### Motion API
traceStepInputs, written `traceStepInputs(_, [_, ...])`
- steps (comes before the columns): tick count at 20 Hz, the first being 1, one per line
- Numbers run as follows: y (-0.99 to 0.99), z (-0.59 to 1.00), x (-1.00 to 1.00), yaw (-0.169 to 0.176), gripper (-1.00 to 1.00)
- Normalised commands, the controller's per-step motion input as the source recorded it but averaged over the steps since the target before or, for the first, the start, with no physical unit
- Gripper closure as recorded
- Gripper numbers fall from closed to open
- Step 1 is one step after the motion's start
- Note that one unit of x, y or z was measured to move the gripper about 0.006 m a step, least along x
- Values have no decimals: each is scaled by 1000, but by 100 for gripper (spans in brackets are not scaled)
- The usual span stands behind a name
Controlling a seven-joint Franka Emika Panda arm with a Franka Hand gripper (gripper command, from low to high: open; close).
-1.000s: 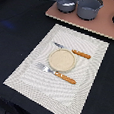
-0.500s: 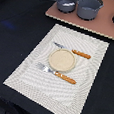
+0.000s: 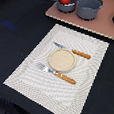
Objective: Place the pan onto the stove and place the fish and sausage into the pan.
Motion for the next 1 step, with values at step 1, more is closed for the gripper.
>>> traceStepInputs(1, [440, 526, -223, -10, -100])
